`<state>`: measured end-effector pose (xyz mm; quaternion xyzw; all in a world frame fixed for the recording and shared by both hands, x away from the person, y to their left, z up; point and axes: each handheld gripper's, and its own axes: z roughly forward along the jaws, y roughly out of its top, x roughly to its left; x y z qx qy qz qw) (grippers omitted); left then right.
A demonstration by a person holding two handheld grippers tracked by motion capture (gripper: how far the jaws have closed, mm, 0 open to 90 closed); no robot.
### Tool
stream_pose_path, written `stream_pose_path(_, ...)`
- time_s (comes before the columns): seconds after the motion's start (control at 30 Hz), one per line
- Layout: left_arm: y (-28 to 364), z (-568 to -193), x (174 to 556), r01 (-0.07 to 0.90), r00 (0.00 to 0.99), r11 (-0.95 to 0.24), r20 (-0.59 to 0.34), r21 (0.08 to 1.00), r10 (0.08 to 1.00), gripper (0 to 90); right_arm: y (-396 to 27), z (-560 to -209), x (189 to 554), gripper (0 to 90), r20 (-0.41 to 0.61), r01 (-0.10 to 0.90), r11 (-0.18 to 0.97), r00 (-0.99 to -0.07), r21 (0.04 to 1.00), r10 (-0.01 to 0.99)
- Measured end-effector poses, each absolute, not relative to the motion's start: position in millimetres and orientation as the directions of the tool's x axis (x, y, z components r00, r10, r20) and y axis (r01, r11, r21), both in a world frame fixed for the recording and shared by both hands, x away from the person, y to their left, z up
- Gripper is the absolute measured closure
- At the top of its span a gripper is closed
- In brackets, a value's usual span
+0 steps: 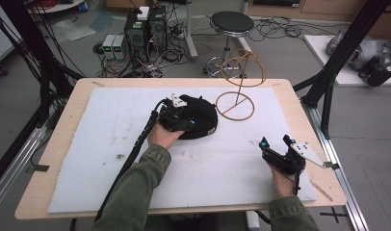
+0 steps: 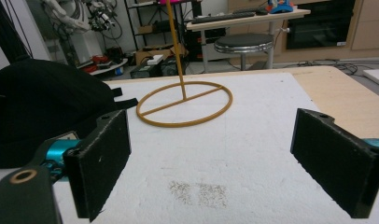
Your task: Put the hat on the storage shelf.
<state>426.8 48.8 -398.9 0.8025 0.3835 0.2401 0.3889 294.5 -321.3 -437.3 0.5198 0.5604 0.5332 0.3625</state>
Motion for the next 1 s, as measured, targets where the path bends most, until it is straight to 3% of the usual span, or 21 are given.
stream_pose_path(0.17,46,-399,424,0.403,0.567,-0.420,0.138,0.813,0.812,39.9,-322,-439,295,11.5,0.163,0.202,-0.120,-0.206,0.972,0.965)
stream_pose_path(0.2,44,-400,423,0.398,0.553,-0.420,0.152,0.816,0.819,51.3,-322,-439,296,11.5,0.158,0.204,-0.115,-0.209,0.972,0.965)
stream_pose_path(0.23,43,-401,422,0.396,0.547,-0.420,0.158,0.816,0.822,51.3,-322,-439,296,11.5,0.158,0.204,-0.115,-0.209,0.972,0.965)
stream_pose_path(0.27,42,-403,421,0.395,0.552,-0.414,0.148,0.820,0.821,63.6,-321,-439,296,11.5,0.164,0.210,-0.119,-0.212,0.970,0.964)
stream_pose_path(0.33,39,-406,421,0.394,0.547,-0.417,0.156,0.819,0.823,67.0,-322,-439,296,11.5,0.158,0.207,-0.113,-0.214,0.972,0.964)
stream_pose_path(0.43,39,-408,419,0.397,0.546,-0.386,0.124,0.833,0.829,85.9,-322,-439,296,11.5,0.163,0.213,-0.117,-0.215,0.970,0.963)
stream_pose_path(0.57,39,-409,417,0.359,0.555,-0.416,0.167,0.835,0.815,87.9,-322,-440,296,11.5,0.163,0.213,-0.117,-0.214,0.970,0.963)
stream_pose_path(1.0,48,-407,415,0.341,0.559,-0.365,0.125,0.866,0.820,88.1,-324,-441,296,11.5,0.148,0.219,-0.101,-0.210,0.970,0.967)
